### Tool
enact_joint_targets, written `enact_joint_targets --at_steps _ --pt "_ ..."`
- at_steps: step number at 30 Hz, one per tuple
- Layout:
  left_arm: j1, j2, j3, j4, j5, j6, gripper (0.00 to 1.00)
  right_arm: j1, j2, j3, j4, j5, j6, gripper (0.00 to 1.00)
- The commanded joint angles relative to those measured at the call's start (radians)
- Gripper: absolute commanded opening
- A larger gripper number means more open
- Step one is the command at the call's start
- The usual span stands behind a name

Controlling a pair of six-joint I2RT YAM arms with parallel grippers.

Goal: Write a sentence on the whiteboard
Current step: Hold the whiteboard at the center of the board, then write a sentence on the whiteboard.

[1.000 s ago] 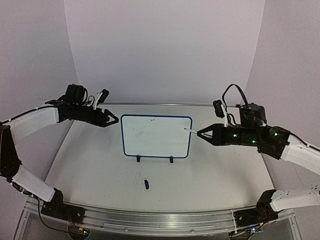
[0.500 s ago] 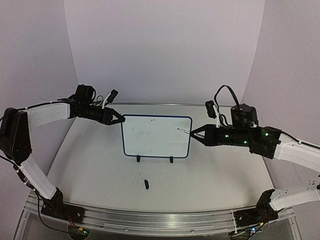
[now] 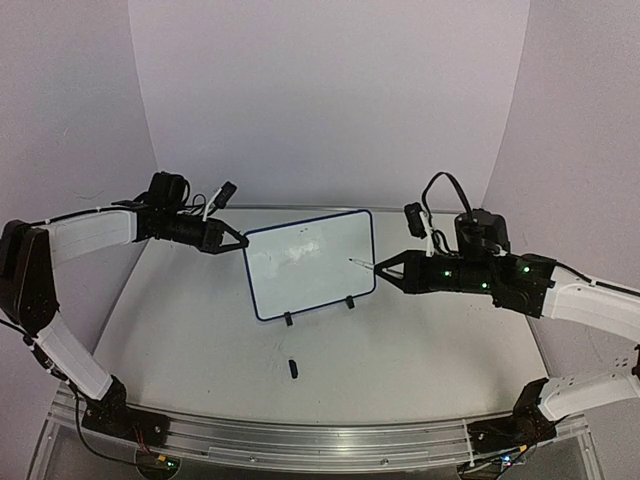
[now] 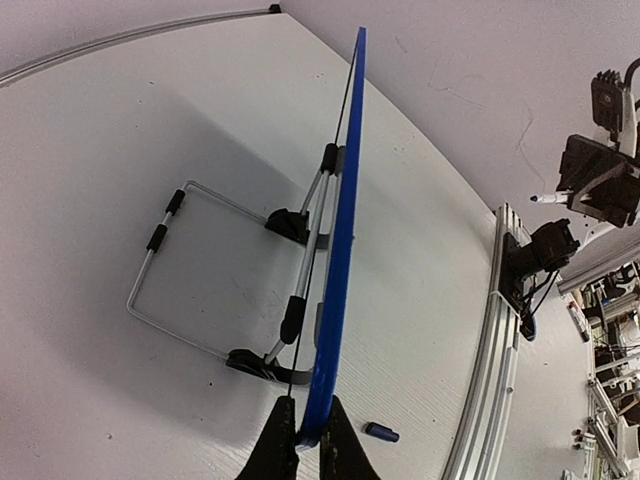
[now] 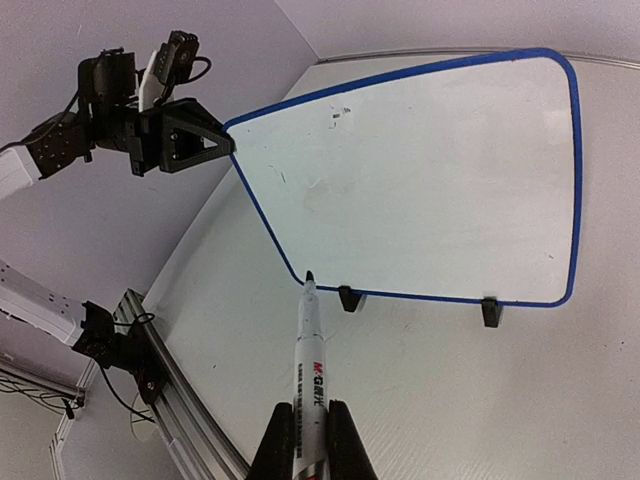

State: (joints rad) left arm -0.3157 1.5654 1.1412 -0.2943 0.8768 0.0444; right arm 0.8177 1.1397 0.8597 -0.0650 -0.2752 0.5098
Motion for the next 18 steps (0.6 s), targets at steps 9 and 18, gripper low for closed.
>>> enact_joint_targets --at_steps 9,18 --pt "-0.005 -0.1 -0.083 -0.077 0.016 0.034 0.07 0.062 0.111 0.09 0.049 0.015 -0.032 0.0" --pt "-0.005 -0.084 -0.074 -0.065 0.012 0.041 0.33 0.131 0.23 0.154 0.15 0.077 -0.044 0.0"
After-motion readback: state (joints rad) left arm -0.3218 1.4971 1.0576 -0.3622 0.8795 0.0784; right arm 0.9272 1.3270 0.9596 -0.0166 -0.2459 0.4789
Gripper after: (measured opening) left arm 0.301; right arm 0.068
